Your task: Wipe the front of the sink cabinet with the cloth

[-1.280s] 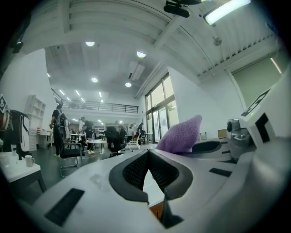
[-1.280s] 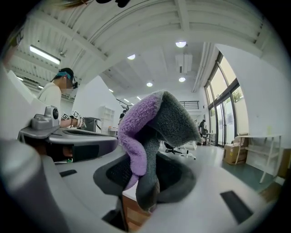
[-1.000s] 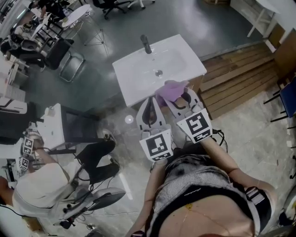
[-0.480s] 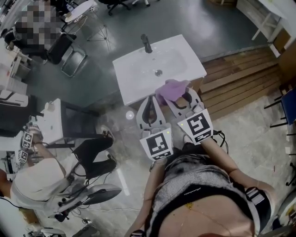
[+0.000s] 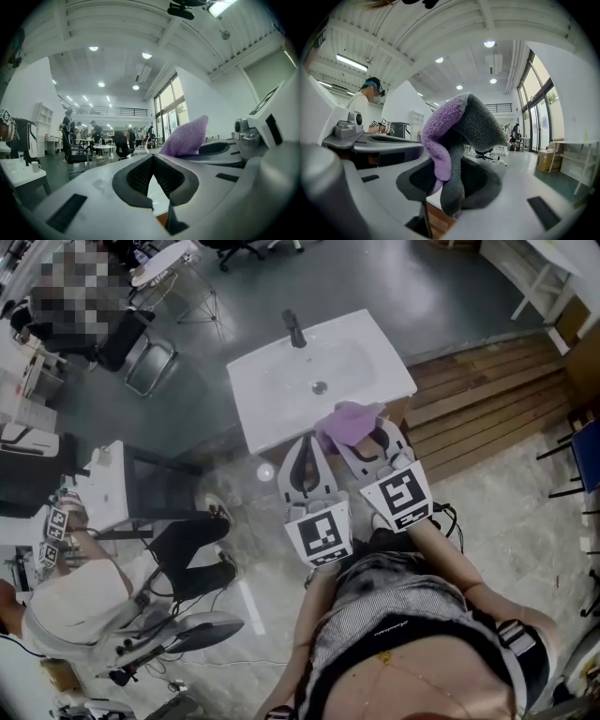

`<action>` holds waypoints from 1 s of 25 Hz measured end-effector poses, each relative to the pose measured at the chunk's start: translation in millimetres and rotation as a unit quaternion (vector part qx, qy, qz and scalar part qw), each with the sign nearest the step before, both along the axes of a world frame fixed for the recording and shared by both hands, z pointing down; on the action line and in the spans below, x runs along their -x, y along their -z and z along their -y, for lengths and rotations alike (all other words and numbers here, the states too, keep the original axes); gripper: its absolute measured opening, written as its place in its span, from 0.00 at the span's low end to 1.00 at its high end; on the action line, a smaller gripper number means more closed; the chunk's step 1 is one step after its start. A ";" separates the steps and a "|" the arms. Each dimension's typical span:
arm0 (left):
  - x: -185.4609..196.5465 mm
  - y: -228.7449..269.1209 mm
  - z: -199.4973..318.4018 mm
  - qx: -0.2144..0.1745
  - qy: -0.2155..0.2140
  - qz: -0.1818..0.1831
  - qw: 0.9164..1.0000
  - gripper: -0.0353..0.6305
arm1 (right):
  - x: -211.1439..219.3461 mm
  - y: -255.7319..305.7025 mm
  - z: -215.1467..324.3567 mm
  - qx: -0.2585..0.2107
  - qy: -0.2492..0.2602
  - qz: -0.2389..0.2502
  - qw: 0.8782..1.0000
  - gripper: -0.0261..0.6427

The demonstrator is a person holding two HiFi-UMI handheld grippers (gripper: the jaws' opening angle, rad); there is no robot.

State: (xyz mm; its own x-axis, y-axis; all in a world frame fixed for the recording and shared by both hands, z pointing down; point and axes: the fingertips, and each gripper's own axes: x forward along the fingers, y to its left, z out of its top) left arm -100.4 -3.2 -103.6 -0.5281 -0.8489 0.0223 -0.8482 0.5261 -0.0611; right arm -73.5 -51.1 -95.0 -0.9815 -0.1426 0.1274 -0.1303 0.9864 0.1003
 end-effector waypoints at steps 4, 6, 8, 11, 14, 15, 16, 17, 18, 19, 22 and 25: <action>-4.0 -1.1 2.6 0.000 -0.004 -0.001 1.000 0.06 | -1.6 -1.2 -2.3 -0.002 0.006 -0.002 1.000 0.31; -5.2 -1.1 2.6 0.000 -0.005 0.000 1.000 0.06 | -1.4 -1.9 -4.7 -0.005 0.009 -0.003 1.000 0.31; -7.7 -1.8 2.7 0.001 -0.007 -0.001 1.000 0.06 | -2.6 -2.9 -6.6 -0.006 0.011 -0.006 1.000 0.31; -12.5 -1.7 2.7 0.000 -0.006 -0.004 1.000 0.06 | -6.3 -3.5 -8.1 -0.009 0.013 -0.008 1.000 0.31; -12.6 -1.8 1.5 0.004 -0.007 -0.001 1.000 0.06 | -6.9 -3.1 -8.5 -0.008 0.015 -0.009 1.000 0.31; -10.0 -3.0 1.8 0.005 -0.007 0.000 1.000 0.06 | -4.7 -4.0 -7.9 -0.008 0.016 -0.009 1.000 0.31; -6.4 -4.9 2.5 0.006 -0.007 -0.001 1.000 0.06 | -1.4 -5.8 -7.0 -0.008 0.016 -0.011 1.000 0.31; -2.4 -6.8 3.6 0.007 -0.006 -0.002 1.000 0.06 | 2.3 -7.9 -5.9 -0.008 0.017 -0.012 1.000 0.31; 1.2 -8.2 4.8 0.007 -0.005 -0.002 1.000 0.06 | 5.6 -9.6 -4.7 -0.008 0.018 -0.013 1.000 0.31; 3.4 -8.7 5.7 0.007 -0.005 -0.002 1.000 0.06 | 7.5 -10.4 -3.8 -0.008 0.020 -0.013 1.000 0.31; -0.6 -5.7 3.8 0.005 -0.002 -0.003 1.000 0.06 | 2.2 -8.5 -5.2 -0.008 0.021 -0.013 1.000 0.31; -3.4 -3.5 -0.4 0.008 -0.002 0.001 1.000 0.06 | -1.4 -6.3 -8.0 -0.011 0.023 -0.011 1.000 0.31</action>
State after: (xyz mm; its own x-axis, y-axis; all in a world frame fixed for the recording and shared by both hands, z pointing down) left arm -97.0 -2.8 -100.1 -0.5249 -0.8505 0.0348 -0.8501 0.5217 -0.0722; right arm -72.1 -43.1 -88.7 -0.9841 -0.1001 0.1468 -0.0821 0.9888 0.1243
